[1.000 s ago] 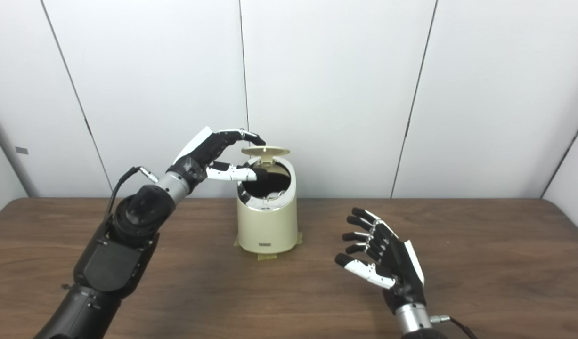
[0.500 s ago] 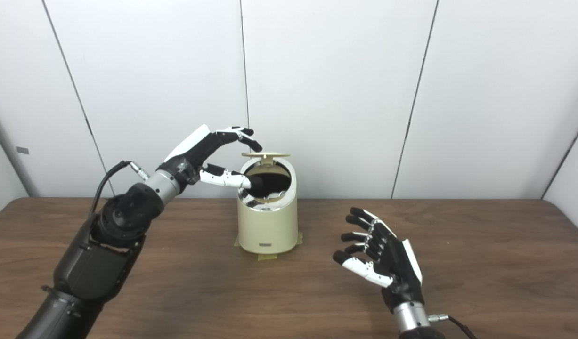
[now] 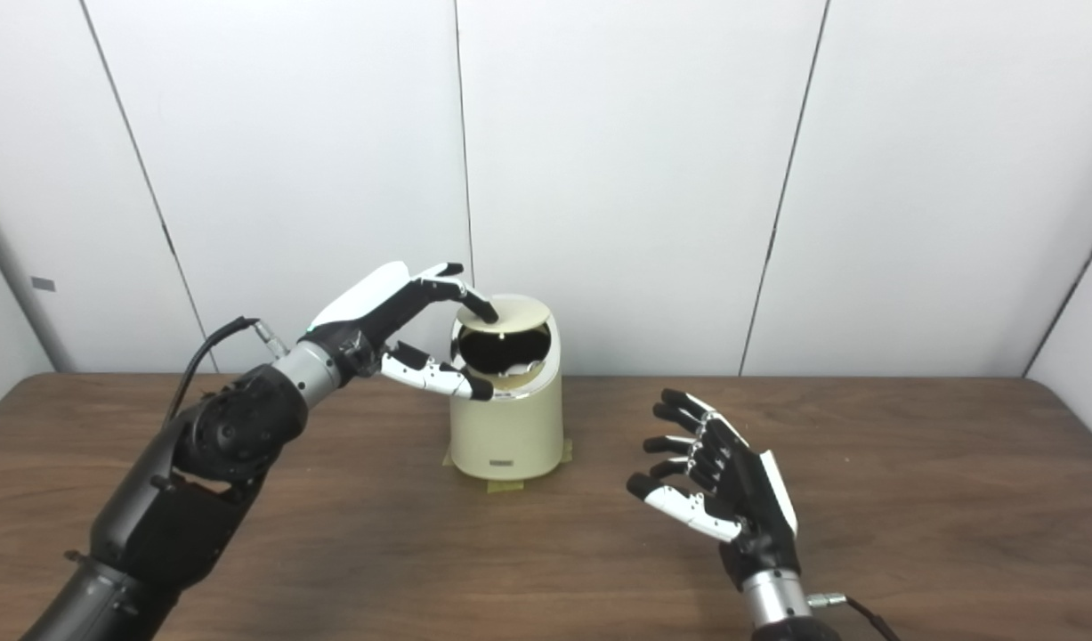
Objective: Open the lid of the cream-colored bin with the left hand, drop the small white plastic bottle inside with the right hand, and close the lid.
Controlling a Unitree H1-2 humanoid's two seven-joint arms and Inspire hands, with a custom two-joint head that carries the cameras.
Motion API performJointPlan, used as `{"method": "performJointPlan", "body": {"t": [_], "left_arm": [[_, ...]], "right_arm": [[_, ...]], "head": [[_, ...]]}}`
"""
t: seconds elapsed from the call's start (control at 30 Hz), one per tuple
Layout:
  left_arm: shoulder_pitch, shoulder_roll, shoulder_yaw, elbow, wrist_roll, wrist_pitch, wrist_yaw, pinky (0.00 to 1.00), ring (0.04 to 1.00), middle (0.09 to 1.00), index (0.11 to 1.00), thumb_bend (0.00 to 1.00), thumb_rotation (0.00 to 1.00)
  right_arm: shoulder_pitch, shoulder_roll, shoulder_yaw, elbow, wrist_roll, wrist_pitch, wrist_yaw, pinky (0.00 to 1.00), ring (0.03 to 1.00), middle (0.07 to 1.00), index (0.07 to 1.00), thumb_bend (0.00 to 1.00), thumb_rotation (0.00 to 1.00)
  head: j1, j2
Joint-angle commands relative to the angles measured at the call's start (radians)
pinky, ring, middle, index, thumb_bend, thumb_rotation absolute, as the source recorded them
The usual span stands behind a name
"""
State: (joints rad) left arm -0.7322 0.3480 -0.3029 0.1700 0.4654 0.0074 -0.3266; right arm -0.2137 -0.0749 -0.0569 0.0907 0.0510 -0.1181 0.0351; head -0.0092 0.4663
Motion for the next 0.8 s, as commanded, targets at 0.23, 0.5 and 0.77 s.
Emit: {"method": "performJointPlan", "body": {"t": [0.23, 0.5, 0.77], "left_arm": [[-0.027, 0.01, -0.006, 0.017, 0.072, -0.085, 0.043, 1.0, 0.982, 0.758, 0.721, 1.0, 0.51], [-0.016, 0.007, -0.013, -0.012, 0.109, -0.094, 0.039, 1.0, 0.986, 0.752, 0.722, 0.97, 0.41], [-0.01, 0.042, -0.085, -0.03, 0.292, -0.182, 0.094, 1.0, 0.959, 0.724, 0.699, 1.0, 0.37]], "right_arm": [[-0.034, 0.005, 0.001, -0.049, 0.002, -0.002, -0.004, 0.49, 0.631, 0.78, 0.772, 0.87, 0.28], [-0.032, 0.011, 0.0, -0.07, 0.005, 0.022, -0.007, 0.5, 0.636, 0.776, 0.774, 0.87, 0.28], [-0.033, 0.013, -0.004, -0.077, 0.009, 0.035, -0.008, 0.5, 0.637, 0.772, 0.768, 0.87, 0.28]], "head": [[-0.005, 0.006], [-0.007, 0.014], [-0.006, 0.026]]}}
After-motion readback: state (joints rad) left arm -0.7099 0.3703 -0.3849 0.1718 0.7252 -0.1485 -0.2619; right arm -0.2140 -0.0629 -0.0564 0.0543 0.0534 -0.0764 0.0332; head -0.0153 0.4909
